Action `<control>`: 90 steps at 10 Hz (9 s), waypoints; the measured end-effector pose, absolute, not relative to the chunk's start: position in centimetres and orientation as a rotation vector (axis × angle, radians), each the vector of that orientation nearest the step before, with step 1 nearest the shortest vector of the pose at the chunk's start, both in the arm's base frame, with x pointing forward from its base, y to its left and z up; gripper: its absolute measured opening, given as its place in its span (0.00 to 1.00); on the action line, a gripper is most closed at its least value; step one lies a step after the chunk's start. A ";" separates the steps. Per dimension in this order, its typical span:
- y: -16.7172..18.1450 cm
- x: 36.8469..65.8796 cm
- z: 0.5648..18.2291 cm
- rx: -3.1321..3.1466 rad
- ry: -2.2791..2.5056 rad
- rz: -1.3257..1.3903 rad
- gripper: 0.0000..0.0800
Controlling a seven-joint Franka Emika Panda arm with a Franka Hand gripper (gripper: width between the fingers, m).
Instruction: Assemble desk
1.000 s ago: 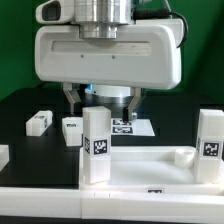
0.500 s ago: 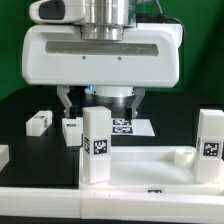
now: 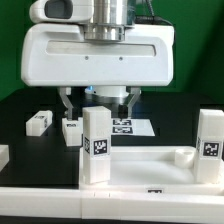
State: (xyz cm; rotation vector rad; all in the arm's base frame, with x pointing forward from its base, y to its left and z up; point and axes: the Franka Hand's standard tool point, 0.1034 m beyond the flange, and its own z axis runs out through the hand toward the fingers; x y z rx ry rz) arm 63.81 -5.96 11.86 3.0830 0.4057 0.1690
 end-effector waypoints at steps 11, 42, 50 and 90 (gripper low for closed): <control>-6.0 63.8 11.7 3.110 -0.501 0.180 0.36; -6.1 63.7 11.3 3.043 0.559 0.151 0.49; -5.8 63.7 11.2 3.114 -0.398 0.169 0.36; -6.0 63.6 11.0 3.110 -0.023 0.161 0.36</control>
Offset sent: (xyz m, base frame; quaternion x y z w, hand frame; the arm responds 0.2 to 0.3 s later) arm 0.0000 0.0000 0.0000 0.0000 0.0000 0.0650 0.9979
